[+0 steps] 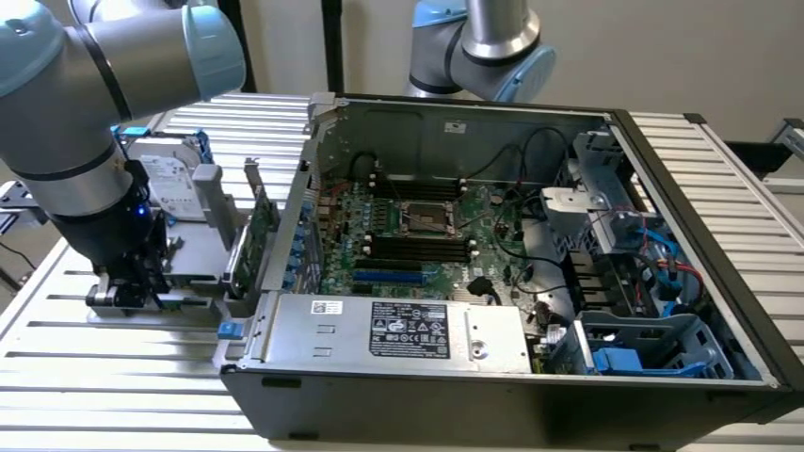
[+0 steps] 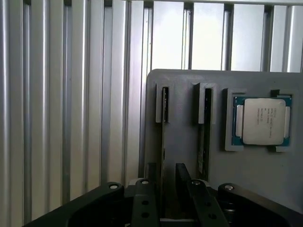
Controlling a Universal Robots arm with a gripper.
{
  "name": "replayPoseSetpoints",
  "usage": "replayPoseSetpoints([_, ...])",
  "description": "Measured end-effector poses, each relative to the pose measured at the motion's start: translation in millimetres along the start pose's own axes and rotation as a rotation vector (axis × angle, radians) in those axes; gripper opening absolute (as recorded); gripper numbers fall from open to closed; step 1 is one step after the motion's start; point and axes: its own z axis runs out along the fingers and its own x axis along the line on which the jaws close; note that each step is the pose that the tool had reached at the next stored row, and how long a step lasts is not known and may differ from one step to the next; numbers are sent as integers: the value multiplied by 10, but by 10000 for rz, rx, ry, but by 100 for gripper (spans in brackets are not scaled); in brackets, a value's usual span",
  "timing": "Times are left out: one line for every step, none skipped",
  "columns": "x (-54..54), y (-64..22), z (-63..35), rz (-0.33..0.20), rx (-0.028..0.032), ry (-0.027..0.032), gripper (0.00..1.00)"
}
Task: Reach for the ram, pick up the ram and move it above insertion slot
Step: 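Pick up the ram and move it above insertion slot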
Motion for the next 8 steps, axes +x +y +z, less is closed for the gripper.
replayPoseSetpoints([0,1,9,0,0,-4,31])
replayPoseSetpoints([1,2,16,-1,-1,-7,31])
replayPoseSetpoints([1,3,22,-2,-1,-10,31])
replayPoseSetpoints([1,4,28,-2,-1,-14,31])
replayPoseSetpoints([0,5,34,-1,0,-18,31])
replayPoseSetpoints([0,7,39,-1,1,-22,31])
replayPoseSetpoints([0,9,45,-1,2,-26,31])
replayPoseSetpoints([0,11,49,-1,1,-28,31])
